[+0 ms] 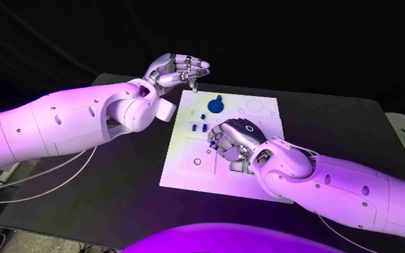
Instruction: Assemble the parts on the task board
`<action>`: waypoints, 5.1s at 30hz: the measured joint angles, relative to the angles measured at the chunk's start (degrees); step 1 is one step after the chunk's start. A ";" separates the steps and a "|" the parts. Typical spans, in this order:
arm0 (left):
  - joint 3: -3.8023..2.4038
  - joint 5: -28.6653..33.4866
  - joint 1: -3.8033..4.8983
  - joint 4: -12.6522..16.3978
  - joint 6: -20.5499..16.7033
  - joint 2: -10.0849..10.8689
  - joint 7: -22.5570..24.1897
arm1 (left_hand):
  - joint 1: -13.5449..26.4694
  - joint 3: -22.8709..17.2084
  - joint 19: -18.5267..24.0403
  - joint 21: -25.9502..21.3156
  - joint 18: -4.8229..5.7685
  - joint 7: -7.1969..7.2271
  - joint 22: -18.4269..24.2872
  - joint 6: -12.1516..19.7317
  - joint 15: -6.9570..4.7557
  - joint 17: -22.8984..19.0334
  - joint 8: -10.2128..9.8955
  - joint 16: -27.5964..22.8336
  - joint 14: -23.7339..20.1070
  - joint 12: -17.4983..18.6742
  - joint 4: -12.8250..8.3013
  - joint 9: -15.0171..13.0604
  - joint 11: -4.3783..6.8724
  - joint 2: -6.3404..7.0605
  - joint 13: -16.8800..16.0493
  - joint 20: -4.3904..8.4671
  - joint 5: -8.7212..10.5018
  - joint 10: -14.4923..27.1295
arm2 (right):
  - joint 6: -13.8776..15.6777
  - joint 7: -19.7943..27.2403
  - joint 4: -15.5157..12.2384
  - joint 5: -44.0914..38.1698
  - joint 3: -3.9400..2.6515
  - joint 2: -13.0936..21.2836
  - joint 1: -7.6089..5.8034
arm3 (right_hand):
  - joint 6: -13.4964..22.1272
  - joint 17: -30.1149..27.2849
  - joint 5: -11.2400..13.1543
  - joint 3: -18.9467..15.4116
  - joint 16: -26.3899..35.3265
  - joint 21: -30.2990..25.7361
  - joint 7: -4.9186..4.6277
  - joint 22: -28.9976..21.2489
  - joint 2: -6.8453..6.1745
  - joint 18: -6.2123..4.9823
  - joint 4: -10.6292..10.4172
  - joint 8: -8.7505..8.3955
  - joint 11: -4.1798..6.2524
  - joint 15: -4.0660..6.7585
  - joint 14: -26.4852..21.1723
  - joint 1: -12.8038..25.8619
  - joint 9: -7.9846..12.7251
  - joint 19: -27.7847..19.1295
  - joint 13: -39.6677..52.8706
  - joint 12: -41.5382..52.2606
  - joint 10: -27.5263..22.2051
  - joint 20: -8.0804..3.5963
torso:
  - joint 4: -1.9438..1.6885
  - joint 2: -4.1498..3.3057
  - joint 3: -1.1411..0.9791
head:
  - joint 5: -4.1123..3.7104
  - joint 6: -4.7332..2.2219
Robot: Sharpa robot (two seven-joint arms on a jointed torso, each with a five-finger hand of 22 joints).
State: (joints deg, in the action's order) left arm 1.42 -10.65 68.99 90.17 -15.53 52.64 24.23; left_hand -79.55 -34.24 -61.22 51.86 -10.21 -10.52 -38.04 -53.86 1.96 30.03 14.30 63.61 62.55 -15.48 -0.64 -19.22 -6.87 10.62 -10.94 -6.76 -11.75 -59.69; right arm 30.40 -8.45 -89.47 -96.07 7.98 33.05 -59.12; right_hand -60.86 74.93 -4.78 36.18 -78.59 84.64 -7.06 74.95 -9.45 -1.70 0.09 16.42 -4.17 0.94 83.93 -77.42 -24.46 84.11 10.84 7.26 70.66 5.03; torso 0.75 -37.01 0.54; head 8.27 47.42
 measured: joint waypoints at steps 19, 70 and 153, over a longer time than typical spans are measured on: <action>0.00 0.05 0.00 -0.01 -0.16 -0.04 -0.03 | 0.23 0.00 0.00 0.00 0.00 0.00 0.00 0.00 0.00 -0.08 0.00 0.00 0.00 0.00 0.00 0.04 0.00 -0.23 0.06 0.00 0.00 0.00 | -0.08 0.69 1.50 0.01 0.34 -1.11 0.98 | 0.10 -0.01 0.01 0.00 0.00 0.00 0.09 -0.01 -0.09 0.00 0.00 -0.03 0.27 0.00 0.00 0.09 -0.07 0.00 0.03 -0.11 0.29 0.00 | 0.14 0.04 -0.03 | 0.43 0.46; 0.00 0.08 0.01 0.03 -0.16 0.09 -0.40 | 0.23 0.00 0.00 0.00 0.00 0.00 0.04 0.00 0.00 -0.07 0.00 0.00 0.00 0.00 0.00 0.03 0.21 -0.23 0.04 0.00 0.00 0.20 | -3.79 -0.45 2.93 -1.54 0.57 -2.51 1.03 | 2.90 0.02 0.44 -0.48 0.00 -1.16 -1.25 0.00 0.08 0.00 -0.16 -1.47 -0.04 -0.18 0.17 1.62 0.14 0.00 0.23 -1.48 -1.30 0.01 | 0.06 0.04 0.00 | 0.51 0.85; 0.06 0.11 0.00 -0.08 -0.04 0.46 -0.82 | 0.45 0.16 0.21 -0.27 0.00 -0.20 0.23 0.20 0.00 -0.39 0.26 0.00 0.00 -0.66 -0.16 0.15 0.00 -0.45 0.13 -0.21 -0.01 0.41 | -15.82 -2.00 2.49 -0.94 -0.16 8.24 -7.23 | 3.62 -2.61 -1.40 -4.85 1.65 -10.75 -1.04 0.00 -1.40 -1.87 -4.73 -4.75 -0.62 -1.43 -0.01 0.37 1.76 -0.18 -3.11 2.17 -6.76 0.81 | 0.34 0.30 0.12 | -1.88 -0.14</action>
State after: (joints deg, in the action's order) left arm 1.49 -10.54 68.99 90.09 -15.57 53.10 23.42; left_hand -79.10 -34.08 -61.01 51.59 -10.21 -10.72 -37.81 -53.66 1.96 29.64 14.56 63.61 62.55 -16.14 -0.79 -19.06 -6.86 10.17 -10.81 -6.97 -11.76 -59.29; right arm 14.57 -10.44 -86.98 -97.01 7.82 41.29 -66.35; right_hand -57.24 72.32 -6.18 31.33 -76.94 73.89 -8.10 74.95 -10.85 -3.57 -4.64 11.67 -4.79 -0.50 83.92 -77.05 -22.70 83.93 7.73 9.43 63.91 5.84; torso 1.08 -36.71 0.66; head 6.38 47.29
